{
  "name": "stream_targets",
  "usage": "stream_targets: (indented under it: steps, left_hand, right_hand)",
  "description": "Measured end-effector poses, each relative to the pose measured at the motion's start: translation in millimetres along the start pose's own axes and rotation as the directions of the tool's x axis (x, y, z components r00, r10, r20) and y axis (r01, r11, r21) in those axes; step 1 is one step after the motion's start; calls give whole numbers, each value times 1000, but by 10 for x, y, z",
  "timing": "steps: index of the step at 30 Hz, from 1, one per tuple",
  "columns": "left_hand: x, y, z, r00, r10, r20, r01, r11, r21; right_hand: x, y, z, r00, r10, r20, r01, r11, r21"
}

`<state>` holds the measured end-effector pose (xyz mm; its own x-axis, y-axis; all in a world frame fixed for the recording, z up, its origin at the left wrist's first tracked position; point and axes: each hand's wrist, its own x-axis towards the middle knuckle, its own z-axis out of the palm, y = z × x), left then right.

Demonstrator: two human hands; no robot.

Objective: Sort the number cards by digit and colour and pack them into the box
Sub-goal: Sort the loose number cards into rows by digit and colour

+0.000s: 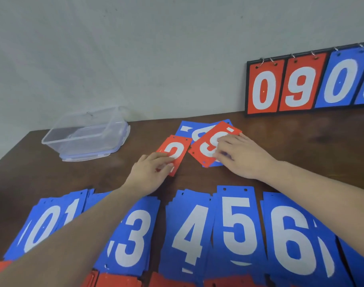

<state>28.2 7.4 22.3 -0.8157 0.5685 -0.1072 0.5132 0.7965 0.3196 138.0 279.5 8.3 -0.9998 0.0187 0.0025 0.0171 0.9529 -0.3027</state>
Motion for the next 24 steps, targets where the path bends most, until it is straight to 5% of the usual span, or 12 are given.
stream_targets:
  steps: [6,13,24]
  left_hand:
    - [77,-23,-19,996,-7,-86,-3,994,-113]
    - [169,-81,77,990,-139,-34,141,987,80]
    - [146,1,15,988,-154,-18,155,984,89]
  right_hand:
    - [-68,62,-164,973,199,-115,-181,971,155]
    - [162,-27,-38,940,340,40,-342,938,63]
    - [193,-211,-142,938,333,101,-324,941,-95]
